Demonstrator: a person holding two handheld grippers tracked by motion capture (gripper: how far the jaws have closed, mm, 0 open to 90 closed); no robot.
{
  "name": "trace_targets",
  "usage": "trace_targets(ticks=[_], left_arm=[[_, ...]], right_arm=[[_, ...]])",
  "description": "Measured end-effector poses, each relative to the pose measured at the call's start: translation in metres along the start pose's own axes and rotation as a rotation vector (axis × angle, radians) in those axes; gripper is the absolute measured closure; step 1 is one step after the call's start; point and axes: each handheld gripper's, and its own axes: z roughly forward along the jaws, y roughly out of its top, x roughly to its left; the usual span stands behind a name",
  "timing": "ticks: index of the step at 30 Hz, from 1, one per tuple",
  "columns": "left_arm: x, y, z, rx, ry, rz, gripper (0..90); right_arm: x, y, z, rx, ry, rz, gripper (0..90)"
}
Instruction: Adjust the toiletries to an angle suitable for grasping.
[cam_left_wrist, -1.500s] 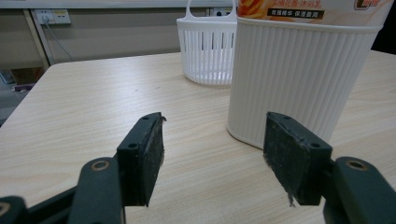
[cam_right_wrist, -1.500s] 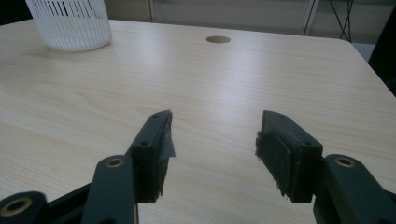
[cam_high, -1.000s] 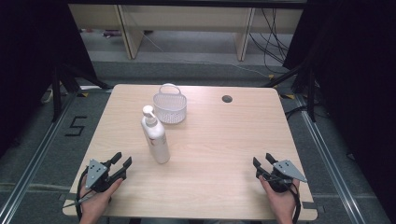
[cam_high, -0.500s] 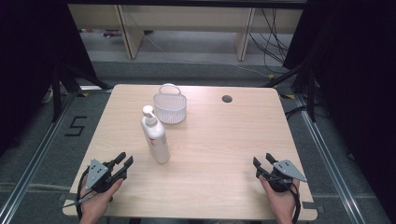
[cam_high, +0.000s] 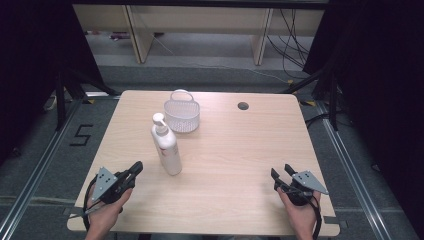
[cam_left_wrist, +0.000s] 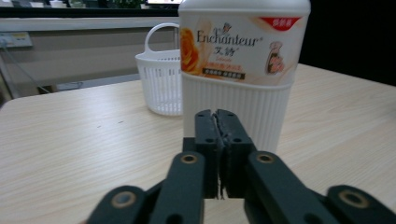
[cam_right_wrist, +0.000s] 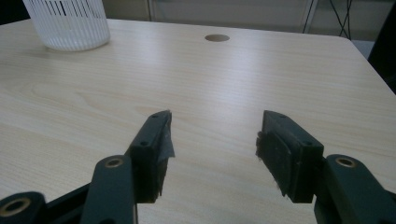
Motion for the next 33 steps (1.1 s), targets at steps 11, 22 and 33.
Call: trace_targets(ticks=[11, 22, 33], left_arm=[[-0.012, 0.012, 0.031, 0.016, -0.092, -0.007, 89.7], [-0.021, 0.017, 0.055, 0.028, -0.113, 0.012, 89.7], [-0.036, 0.023, 0.078, 0.052, -0.123, 0.038, 89.6]], right_arm=[[0.001, 0.0, -0.001, 0.018, 0.005, 0.012, 44.3], [-0.001, 0.0, 0.001, 0.002, 0.007, -0.011, 44.1], [-0.001, 0.0, 0.001, 0.0, 0.006, -0.018, 43.8]])
